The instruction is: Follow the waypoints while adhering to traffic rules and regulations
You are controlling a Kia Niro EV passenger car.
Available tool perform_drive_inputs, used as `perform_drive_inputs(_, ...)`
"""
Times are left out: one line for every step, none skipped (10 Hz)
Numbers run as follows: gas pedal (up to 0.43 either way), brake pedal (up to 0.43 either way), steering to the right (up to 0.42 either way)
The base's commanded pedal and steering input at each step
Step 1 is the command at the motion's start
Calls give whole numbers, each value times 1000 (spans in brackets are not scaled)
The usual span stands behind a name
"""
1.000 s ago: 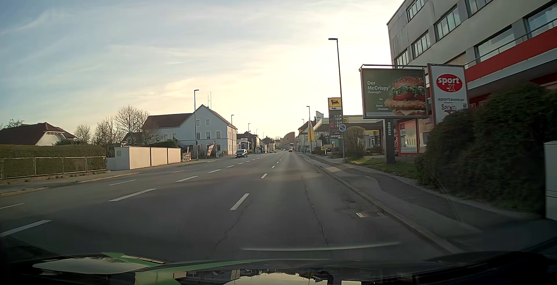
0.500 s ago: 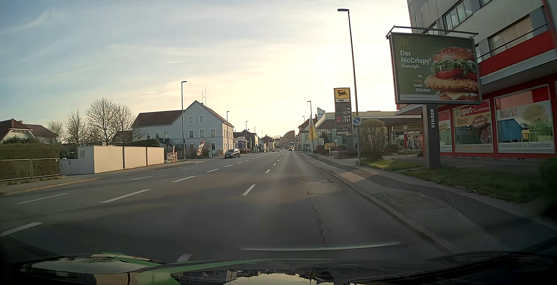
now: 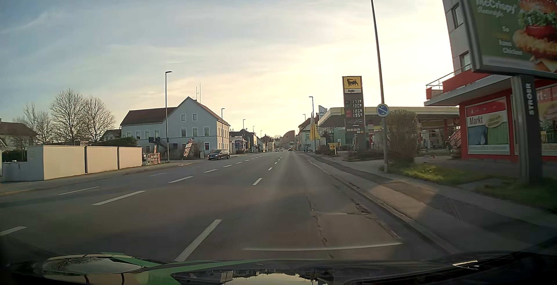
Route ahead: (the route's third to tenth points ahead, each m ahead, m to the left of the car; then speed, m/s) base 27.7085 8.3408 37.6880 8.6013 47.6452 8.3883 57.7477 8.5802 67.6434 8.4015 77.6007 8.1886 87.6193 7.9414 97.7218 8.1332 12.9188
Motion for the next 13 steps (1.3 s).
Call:
perform_drive_inputs(118, 0, 0)
perform_drive_inputs(118, 0, 0)
perform_drive_inputs(118, 0, 0)
perform_drive_inputs(118, 0, 0)
perform_drive_inputs(118, 0, 0)
perform_drive_inputs(118, 0, 0)
perform_drive_inputs(118, 0, 0)
perform_drive_inputs(118, 0, 0)
perform_drive_inputs(118, 0, 0)
perform_drive_inputs(118, 0, 0)
perform_drive_inputs(118, 0, 0)
perform_drive_inputs(118, 0, 0)
perform_drive_inputs(118, 0, 0)
